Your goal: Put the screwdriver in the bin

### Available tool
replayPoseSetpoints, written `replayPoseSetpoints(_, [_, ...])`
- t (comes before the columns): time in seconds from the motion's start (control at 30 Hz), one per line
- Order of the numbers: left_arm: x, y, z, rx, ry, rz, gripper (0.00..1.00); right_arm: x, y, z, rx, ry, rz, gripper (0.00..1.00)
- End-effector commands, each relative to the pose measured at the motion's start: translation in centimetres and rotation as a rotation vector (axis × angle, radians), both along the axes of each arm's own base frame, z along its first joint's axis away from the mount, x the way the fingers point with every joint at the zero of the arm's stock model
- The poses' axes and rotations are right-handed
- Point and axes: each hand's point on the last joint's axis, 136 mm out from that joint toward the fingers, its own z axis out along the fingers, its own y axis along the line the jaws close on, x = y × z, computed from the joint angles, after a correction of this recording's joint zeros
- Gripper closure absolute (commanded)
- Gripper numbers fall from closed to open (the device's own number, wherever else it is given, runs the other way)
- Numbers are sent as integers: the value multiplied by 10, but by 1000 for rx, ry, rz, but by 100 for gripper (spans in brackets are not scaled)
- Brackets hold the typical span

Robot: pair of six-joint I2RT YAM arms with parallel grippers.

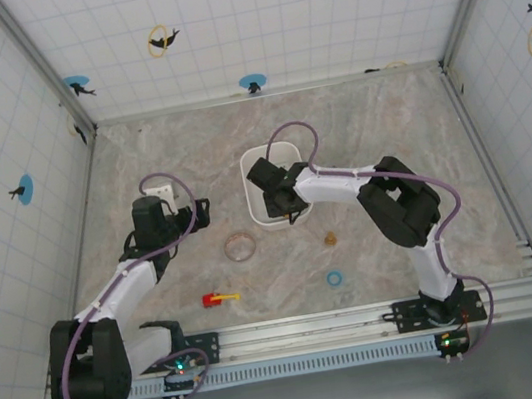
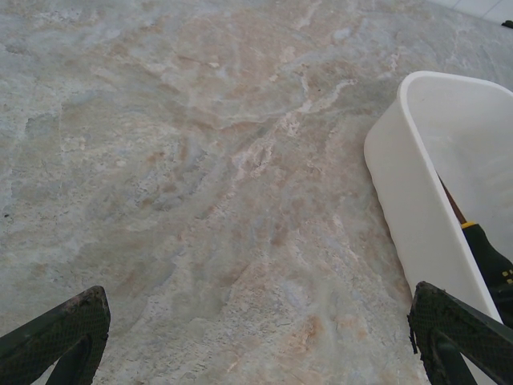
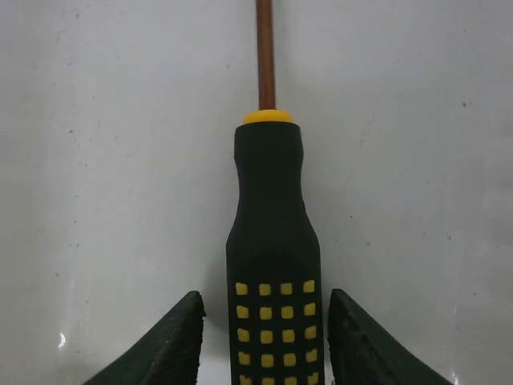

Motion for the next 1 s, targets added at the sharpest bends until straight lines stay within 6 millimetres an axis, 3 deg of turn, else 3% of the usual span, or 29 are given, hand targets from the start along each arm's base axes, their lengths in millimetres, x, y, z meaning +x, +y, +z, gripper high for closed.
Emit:
replayPoseSetpoints(0.0, [-5,-1,-4,25,6,-15,2,2,8,12,11,-15,17,49])
replayPoseSetpoints(0.1, [-3,1,1,37,-6,-11,2,3,10,25,12,-30,55,44])
replayPoseSetpoints(0.2, [2,7,12,70,-40,15,2,4,9,50,-7,-72,121,37])
replayPoseSetpoints(0.4, [11,29,60,127,-220,123,2,10,-12,121,-139,-231,316,34])
replayPoseSetpoints(0.5, [11,36,85,177,-339,139,3,18,-38,158,-218,-375,347,34])
replayPoseSetpoints(0.67, [7,60,106,274,-480,246,2,41,-115,191,-230,-594,250,33])
replayPoseSetpoints(0.77, [8,67,105,356,-526,260,3,51,-168,194,-154,-692,138,32])
replayPoseSetpoints(0.87, [8,70,94,439,-575,249,3,53,-228,185,-154,-789,-23,23])
replayPoseSetpoints(0.97, [9,73,81,454,-593,246,3,48,-279,167,-129,-803,-165,22])
